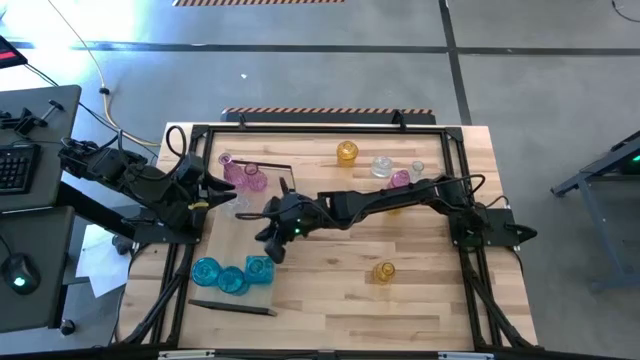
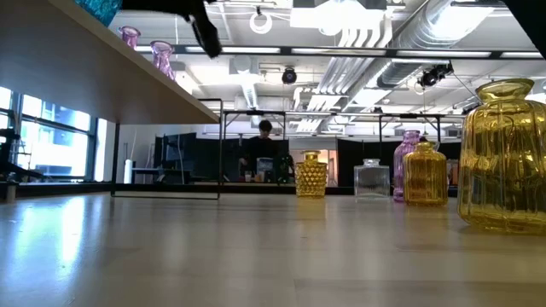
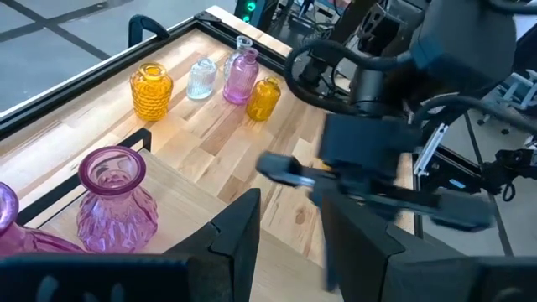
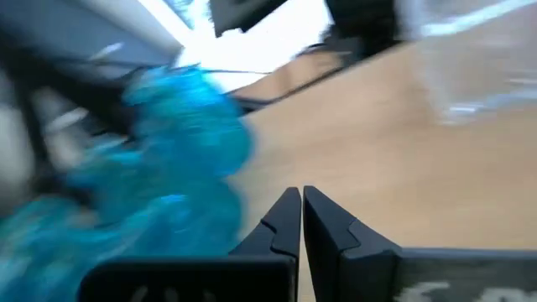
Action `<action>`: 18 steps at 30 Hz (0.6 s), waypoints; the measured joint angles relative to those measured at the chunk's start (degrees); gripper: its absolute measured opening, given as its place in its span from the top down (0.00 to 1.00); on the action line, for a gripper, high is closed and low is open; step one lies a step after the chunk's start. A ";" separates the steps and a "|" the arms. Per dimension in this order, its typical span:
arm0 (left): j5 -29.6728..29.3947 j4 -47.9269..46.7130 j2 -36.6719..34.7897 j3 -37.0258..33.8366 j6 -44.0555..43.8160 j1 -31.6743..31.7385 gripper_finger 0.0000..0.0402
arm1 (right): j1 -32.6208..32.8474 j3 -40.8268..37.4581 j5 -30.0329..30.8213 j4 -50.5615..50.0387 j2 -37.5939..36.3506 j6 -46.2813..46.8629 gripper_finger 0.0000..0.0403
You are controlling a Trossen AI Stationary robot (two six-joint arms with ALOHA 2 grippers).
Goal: Sort vases onto shelf
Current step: Put the blue flower vase on the shelf
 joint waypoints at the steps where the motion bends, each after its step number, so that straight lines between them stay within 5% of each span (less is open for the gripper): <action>1: 0.00 0.00 0.00 -0.01 0.01 0.00 0.70 | 0.00 0.00 2.66 -1.32 0.00 0.41 1.00; 18: 0.64 -0.11 0.00 -0.01 0.58 0.00 0.70 | 5.53 0.00 25.77 -20.46 -3.74 13.30 1.00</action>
